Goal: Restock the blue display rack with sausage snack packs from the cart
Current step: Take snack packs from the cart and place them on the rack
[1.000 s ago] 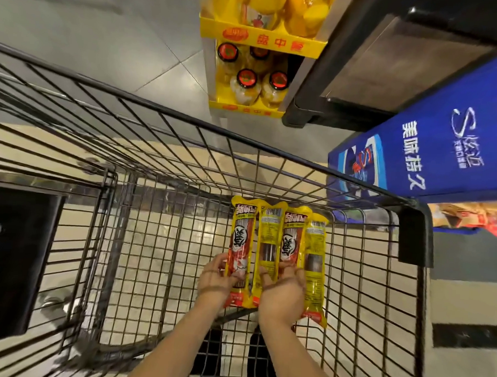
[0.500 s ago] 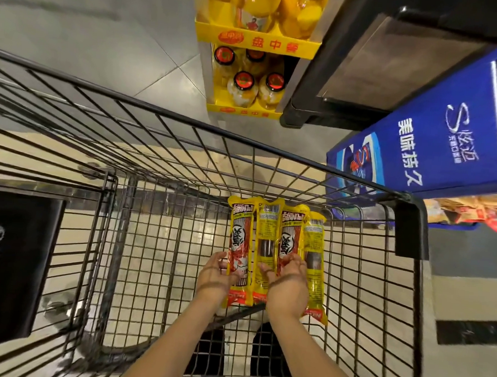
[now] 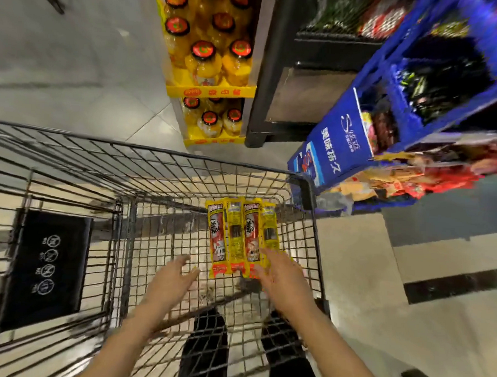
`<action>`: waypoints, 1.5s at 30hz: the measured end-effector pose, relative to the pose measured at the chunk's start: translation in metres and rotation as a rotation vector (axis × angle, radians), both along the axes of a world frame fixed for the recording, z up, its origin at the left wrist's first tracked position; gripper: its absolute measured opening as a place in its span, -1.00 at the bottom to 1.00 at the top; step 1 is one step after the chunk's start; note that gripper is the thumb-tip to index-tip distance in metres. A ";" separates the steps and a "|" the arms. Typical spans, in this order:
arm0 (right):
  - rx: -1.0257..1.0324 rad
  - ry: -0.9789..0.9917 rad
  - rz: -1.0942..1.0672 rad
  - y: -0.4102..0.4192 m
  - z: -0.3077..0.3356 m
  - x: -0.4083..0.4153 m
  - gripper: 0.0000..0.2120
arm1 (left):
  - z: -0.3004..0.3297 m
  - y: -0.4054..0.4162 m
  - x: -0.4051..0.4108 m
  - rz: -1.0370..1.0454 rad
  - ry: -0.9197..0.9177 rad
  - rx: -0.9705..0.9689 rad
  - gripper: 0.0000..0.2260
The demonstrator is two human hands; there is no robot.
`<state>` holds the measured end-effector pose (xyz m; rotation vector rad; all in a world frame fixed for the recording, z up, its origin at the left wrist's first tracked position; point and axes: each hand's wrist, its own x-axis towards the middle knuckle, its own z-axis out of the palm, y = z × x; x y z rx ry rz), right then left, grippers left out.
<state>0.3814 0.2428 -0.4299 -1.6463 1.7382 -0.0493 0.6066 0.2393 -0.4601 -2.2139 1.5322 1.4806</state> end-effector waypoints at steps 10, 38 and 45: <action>-0.218 0.044 -0.302 0.085 0.109 -0.161 -0.55 | 0.147 0.026 -0.129 -0.250 -0.079 -0.344 -0.52; -0.523 -0.113 -0.381 -0.024 0.212 -0.494 -0.49 | 0.234 -0.078 -0.477 -0.246 0.137 -0.610 -0.55; -0.644 -0.164 -0.315 -0.085 0.249 -0.564 -0.55 | 0.278 -0.128 -0.556 -0.265 0.155 -0.744 -0.55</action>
